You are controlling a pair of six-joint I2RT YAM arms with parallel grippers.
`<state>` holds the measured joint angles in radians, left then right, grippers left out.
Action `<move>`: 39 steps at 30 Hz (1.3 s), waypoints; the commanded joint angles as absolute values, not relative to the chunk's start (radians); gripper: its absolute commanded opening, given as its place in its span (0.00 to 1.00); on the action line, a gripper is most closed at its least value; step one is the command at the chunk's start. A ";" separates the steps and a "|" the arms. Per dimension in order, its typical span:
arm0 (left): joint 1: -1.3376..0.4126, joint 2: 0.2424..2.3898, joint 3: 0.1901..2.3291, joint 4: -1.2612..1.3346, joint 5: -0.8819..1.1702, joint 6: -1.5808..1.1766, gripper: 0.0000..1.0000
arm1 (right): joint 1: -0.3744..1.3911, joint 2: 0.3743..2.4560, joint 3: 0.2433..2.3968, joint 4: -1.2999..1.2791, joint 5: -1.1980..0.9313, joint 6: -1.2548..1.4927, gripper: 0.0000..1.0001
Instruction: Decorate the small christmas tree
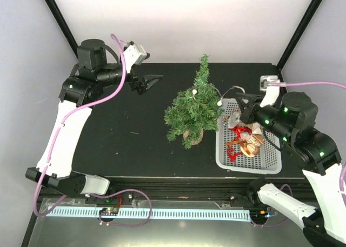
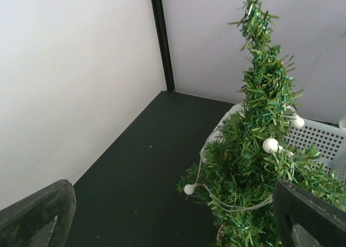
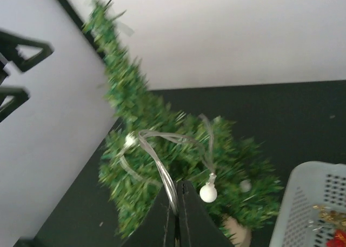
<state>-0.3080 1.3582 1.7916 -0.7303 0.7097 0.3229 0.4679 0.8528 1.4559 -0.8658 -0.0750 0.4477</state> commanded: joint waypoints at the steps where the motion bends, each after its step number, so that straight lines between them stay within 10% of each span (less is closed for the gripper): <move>1: -0.325 1.329 1.787 -0.780 0.676 0.355 0.99 | 0.614 0.858 1.424 -0.889 -0.004 0.473 0.01; 22: -0.342 1.190 1.590 -0.724 0.694 0.364 0.99 | 1.069 1.029 1.393 -0.766 0.127 0.611 0.01; 39: -0.438 1.043 1.201 -0.500 1.193 0.381 0.92 | 1.078 1.094 1.394 -0.592 0.079 0.699 0.01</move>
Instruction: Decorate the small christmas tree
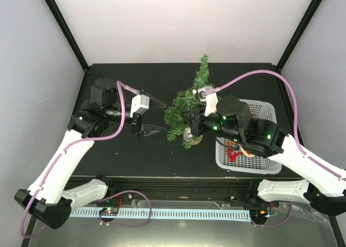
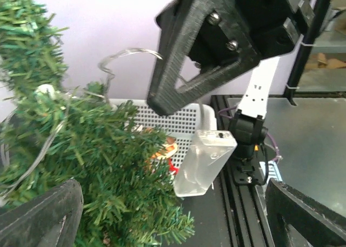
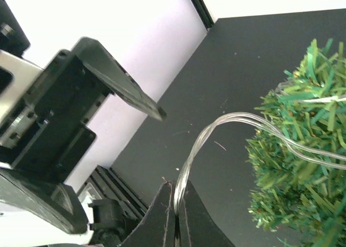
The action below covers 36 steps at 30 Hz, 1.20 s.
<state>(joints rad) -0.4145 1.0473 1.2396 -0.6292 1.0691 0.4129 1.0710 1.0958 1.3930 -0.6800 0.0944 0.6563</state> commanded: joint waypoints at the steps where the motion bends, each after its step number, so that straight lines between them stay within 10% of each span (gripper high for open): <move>1: -0.444 1.043 1.187 -0.462 1.204 0.355 0.92 | 1.078 1.100 1.396 -0.584 0.077 0.703 0.01; 20: -0.477 1.096 1.086 -0.131 1.295 0.024 0.67 | 1.077 1.136 1.381 -0.485 0.044 0.776 0.01; 36: -0.492 1.113 1.024 0.031 1.331 -0.093 0.70 | 1.078 1.154 1.396 -0.470 0.013 0.782 0.01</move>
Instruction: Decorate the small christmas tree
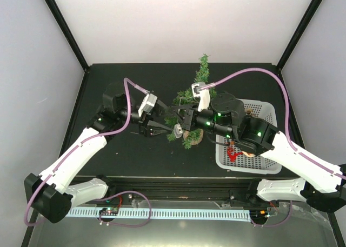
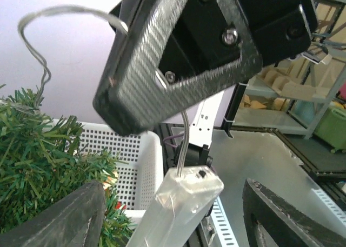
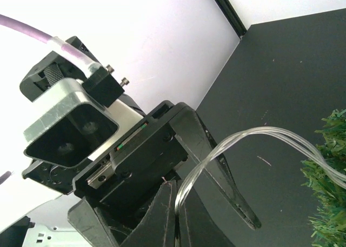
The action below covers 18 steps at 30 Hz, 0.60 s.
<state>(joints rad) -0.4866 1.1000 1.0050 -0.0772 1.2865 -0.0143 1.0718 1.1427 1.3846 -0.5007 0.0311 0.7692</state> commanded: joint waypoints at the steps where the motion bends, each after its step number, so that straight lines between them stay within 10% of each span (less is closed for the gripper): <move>1: -0.492 1.115 1.028 0.036 1.334 -0.100 0.71 | 1.078 1.157 1.396 -0.469 0.012 0.782 0.01; 18: -0.505 1.109 1.012 0.085 1.340 -0.150 0.54 | 1.077 1.171 1.375 -0.446 0.009 0.792 0.01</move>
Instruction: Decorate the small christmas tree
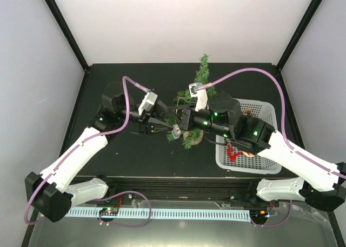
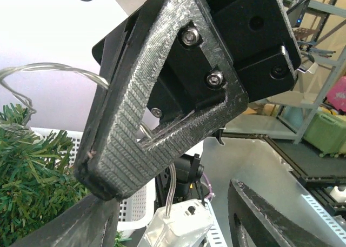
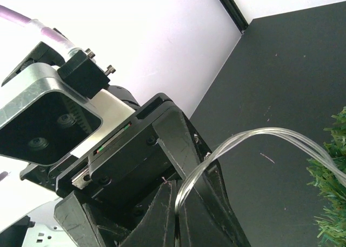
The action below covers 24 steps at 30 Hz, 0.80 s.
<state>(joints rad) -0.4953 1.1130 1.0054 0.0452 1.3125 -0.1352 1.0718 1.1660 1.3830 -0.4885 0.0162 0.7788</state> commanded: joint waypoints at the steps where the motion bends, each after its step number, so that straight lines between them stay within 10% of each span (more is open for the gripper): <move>1: -0.507 1.108 1.011 0.086 1.340 -0.150 0.54 | 1.078 1.171 1.374 -0.445 0.009 0.793 0.01; 15: -0.515 1.102 0.995 0.078 1.337 -0.133 0.03 | 1.079 1.175 1.367 -0.422 0.000 0.809 0.01; 24: -0.515 1.097 1.003 0.041 1.317 -0.104 0.02 | 1.080 1.164 1.355 -0.420 -0.007 0.806 0.03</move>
<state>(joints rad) -0.5064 1.1126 0.9901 0.0513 1.3121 -0.1310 1.0718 1.1748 1.3655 -0.4480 -0.0013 0.7963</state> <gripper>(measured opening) 0.020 0.013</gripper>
